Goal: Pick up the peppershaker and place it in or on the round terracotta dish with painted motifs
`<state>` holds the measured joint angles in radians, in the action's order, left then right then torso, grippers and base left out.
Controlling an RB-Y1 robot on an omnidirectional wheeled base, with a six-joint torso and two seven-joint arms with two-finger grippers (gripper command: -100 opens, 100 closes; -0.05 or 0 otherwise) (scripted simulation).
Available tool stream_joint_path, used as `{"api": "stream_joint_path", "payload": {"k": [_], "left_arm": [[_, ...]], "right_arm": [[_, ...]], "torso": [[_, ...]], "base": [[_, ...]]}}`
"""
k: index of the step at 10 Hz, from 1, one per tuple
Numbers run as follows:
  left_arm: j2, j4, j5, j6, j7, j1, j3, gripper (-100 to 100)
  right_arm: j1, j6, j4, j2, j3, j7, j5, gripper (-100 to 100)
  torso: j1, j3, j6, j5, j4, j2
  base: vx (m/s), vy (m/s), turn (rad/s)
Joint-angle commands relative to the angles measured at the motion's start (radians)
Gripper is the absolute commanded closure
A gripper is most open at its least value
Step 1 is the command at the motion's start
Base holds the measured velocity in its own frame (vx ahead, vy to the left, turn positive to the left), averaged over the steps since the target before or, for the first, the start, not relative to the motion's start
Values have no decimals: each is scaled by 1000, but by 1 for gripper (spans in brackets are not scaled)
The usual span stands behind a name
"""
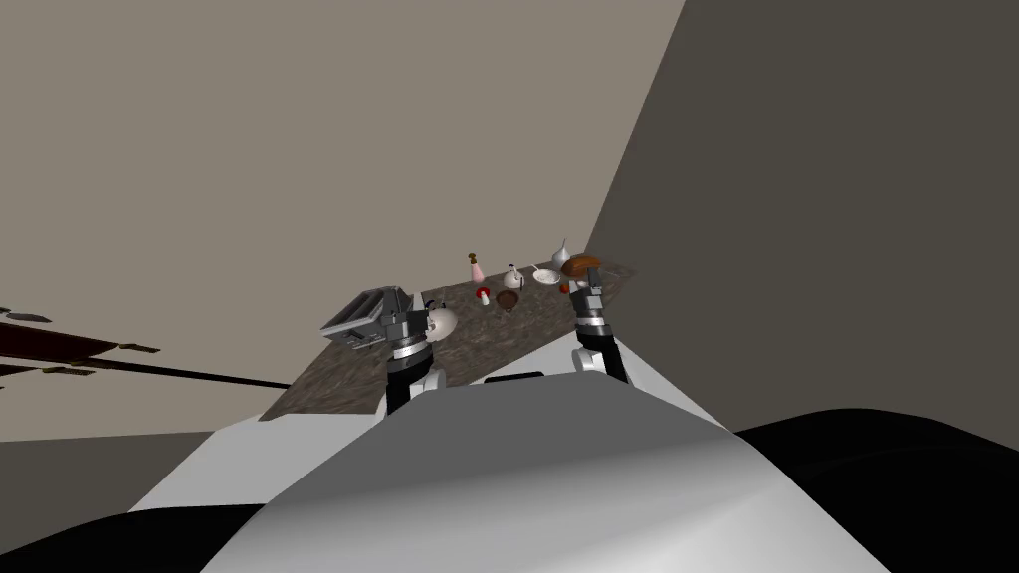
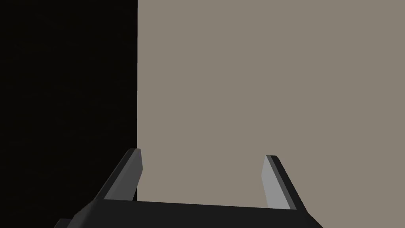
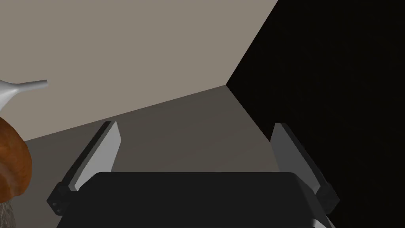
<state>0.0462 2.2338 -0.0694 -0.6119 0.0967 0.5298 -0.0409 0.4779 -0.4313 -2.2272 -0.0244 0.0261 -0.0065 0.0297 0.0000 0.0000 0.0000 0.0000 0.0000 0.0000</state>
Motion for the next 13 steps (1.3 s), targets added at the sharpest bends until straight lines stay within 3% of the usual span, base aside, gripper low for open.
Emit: {"api": "stream_joint_path", "payload": {"k": [1,7,13], "left_arm": [[-39,-8,-4,3,-3,-3,-2,-100],[-182,-81,-41,32,-32,-27,-31,-100],[-243,-200,-103,73,-71,-66,-82,-100]], "right_arm": [[0,0,0,0,0,0,0,0],[0,0,0,0,0,0,0,0],[0,0,0,0,0,0,0,0]], "torso": [[0,0,0,0,0,0],[-6,0,0,-1,0,0],[-10,1,0,-2,0,1]], "base": [[2,-19,-5],[2,-73,-6],[-7,-137,-6]]}}
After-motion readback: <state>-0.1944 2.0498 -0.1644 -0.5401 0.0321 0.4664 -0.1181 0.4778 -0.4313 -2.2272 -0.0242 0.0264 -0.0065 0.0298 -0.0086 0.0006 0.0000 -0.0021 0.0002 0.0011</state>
